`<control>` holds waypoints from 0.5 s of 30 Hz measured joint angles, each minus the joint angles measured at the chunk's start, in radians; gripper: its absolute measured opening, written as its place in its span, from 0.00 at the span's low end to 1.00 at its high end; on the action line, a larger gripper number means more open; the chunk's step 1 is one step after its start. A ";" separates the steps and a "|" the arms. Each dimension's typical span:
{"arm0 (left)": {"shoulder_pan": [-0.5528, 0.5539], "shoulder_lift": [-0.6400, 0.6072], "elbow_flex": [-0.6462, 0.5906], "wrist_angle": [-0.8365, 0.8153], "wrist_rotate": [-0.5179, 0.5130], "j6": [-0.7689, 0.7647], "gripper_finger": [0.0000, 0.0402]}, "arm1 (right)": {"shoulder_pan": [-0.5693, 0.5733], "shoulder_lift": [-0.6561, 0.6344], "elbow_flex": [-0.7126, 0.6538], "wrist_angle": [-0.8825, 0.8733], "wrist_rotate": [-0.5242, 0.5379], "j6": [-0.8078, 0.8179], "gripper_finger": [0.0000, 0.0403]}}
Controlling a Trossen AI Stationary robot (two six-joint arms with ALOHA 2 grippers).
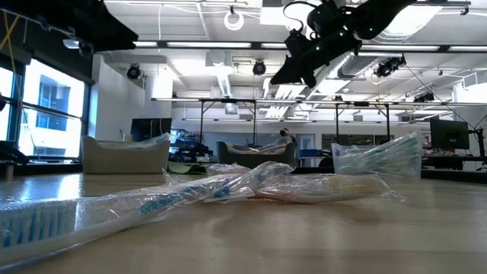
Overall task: Pick & Place Toothbrushes
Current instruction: Put the orange toothbrush into the blue bin
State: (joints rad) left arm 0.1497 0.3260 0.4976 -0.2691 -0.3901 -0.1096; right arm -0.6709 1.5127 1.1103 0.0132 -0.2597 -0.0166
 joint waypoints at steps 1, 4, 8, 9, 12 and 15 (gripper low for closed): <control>0.000 -0.028 -0.019 0.020 0.000 -0.001 0.45 | 0.004 0.000 0.000 0.000 -0.001 0.014 0.01; 0.000 -0.094 -0.051 0.042 0.000 0.000 0.45 | 0.019 0.000 0.000 -0.001 -0.004 0.099 0.01; 0.000 -0.139 -0.054 0.035 0.000 0.000 0.45 | 0.061 0.000 0.000 -0.018 -0.009 0.143 0.01; 0.000 -0.146 -0.054 0.035 0.000 0.000 0.45 | 0.074 0.000 0.000 -0.022 -0.017 0.143 0.01; 0.000 -0.154 -0.054 0.029 0.000 0.000 0.45 | 0.107 0.000 0.000 -0.047 -0.087 0.121 0.01; 0.000 -0.154 -0.054 0.027 0.000 -0.003 0.45 | 0.134 0.000 0.000 -0.102 -0.166 0.094 0.01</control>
State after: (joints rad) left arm 0.1501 0.1719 0.4435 -0.2423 -0.3897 -0.1123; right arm -0.5368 1.5127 1.1103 -0.0887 -0.4258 0.0774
